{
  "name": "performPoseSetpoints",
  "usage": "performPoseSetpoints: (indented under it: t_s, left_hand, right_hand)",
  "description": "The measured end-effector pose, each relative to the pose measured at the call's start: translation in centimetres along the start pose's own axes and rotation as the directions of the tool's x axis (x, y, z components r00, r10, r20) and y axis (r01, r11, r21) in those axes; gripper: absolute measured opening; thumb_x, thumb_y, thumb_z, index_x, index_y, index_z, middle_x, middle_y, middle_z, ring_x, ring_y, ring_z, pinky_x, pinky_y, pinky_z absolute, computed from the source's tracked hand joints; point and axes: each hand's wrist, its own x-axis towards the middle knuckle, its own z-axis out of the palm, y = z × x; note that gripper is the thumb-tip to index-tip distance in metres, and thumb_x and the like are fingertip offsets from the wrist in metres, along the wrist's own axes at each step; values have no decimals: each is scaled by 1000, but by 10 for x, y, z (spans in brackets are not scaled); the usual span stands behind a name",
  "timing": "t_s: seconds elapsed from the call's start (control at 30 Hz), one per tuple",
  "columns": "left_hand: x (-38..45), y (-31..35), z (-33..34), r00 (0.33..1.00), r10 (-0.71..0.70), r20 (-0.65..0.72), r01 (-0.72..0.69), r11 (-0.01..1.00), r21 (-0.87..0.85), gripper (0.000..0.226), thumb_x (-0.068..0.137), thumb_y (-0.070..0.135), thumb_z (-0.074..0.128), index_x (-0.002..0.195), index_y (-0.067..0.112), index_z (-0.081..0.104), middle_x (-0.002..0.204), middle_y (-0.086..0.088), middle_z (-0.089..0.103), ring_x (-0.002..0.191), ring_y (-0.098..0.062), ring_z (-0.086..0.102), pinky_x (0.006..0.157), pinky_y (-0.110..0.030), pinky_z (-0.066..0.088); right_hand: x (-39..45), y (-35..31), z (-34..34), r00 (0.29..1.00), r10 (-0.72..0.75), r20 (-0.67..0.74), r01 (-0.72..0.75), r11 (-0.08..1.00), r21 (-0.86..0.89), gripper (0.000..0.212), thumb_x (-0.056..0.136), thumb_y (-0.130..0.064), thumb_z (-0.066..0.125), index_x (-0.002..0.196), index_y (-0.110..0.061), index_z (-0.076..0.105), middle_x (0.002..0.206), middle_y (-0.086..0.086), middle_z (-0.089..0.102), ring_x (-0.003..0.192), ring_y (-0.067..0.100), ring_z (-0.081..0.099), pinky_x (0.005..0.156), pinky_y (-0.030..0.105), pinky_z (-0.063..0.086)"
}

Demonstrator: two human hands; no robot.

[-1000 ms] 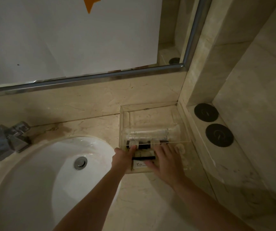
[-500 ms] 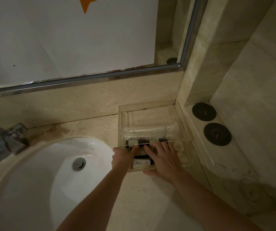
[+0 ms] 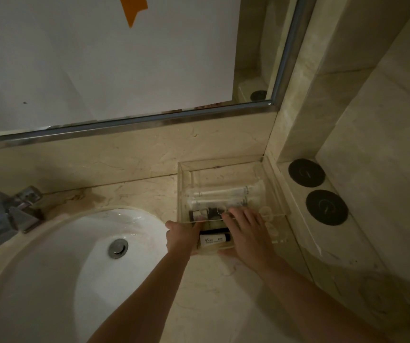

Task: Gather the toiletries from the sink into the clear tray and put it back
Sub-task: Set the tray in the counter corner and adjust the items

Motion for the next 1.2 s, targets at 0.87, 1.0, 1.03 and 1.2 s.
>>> performPoseSetpoints:
  t_s: [0.87, 1.0, 1.03, 1.2]
  left_hand:
    - [-7, 7, -16, 926, 377, -16, -344, 860, 377, 60, 79, 40, 71, 123, 7, 46, 116, -11, 53, 100, -27, 58, 84, -37, 51]
    - [-5, 8, -13, 913, 406, -45, -352, 838, 417, 59, 78, 40, 74, 119, 7, 48, 113, -11, 56, 98, -28, 60, 85, -39, 54]
    - [-5, 8, -13, 910, 411, -53, -352, 835, 423, 58, 78, 39, 74, 118, 6, 49, 113, -11, 57, 98, -28, 60, 85, -39, 54]
    - [-7, 12, -8, 899, 436, -46, -374, 818, 438, 55, 77, 34, 76, 116, 5, 51, 111, -10, 60, 100, -28, 61, 83, -35, 52]
  right_hand:
    - [38, 15, 6, 994, 18, -108, -16, 1000, 25, 43, 57, -32, 84, 89, -18, 58, 94, 5, 56, 86, 25, 54, 77, 39, 45]
    - [38, 14, 6, 991, 12, -134, -10, 1000, 13, 37, 59, -29, 82, 84, -18, 57, 91, 5, 57, 82, 25, 54, 75, 38, 44]
    - [38, 14, 6, 991, 13, -133, -12, 1000, 12, 37, 59, -29, 82, 84, -18, 57, 91, 6, 57, 82, 25, 54, 74, 38, 44]
    - [37, 16, 6, 986, 50, -159, -51, 999, -3, 29, 64, -23, 78, 83, -17, 57, 90, 6, 57, 82, 26, 54, 73, 38, 43]
